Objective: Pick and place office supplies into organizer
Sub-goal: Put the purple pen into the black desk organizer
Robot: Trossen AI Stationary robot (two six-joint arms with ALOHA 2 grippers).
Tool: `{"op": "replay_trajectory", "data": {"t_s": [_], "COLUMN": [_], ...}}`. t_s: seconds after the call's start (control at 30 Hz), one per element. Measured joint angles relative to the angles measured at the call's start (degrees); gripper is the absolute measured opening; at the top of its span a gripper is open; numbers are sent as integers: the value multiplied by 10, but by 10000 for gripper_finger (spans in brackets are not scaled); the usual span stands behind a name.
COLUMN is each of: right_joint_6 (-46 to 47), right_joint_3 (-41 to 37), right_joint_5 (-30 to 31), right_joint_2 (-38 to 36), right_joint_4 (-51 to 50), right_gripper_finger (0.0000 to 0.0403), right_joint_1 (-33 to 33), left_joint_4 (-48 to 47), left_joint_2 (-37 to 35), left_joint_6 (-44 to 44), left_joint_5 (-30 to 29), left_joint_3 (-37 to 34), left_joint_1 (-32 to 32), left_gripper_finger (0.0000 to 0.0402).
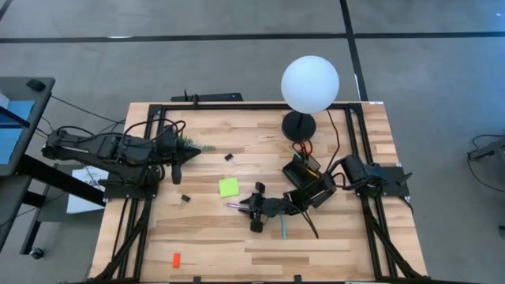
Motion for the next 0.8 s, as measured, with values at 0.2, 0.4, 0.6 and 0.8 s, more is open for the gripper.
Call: {"op": "replay_trajectory", "data": {"t_s": [0.2, 0.4, 0.6, 0.8], "right_joint_6": [0, -4, 23, 85], "right_joint_3": [-1, -1, -1, 1], "right_joint_5": [-68, -68, -71, -66], "right_joint_2": [0, 1, 1, -3], "right_joint_4": [10, 14, 19, 9], "right_gripper_finger": [105, 55, 26, 26], "right_joint_1": [-7, -10, -27, -40], "left_joint_4": [0, 0, 0, 16], "left_joint_2": [0, 0, 0, 0], "left_joint_6": [0, 0, 0, 0], "left_joint_5": [0, -1, -15, -15], "left_joint_3": [0, 0, 0, 0], "left_joint_1": [0, 0, 0, 0], "left_gripper_finger": [0, 0, 0, 0]}}
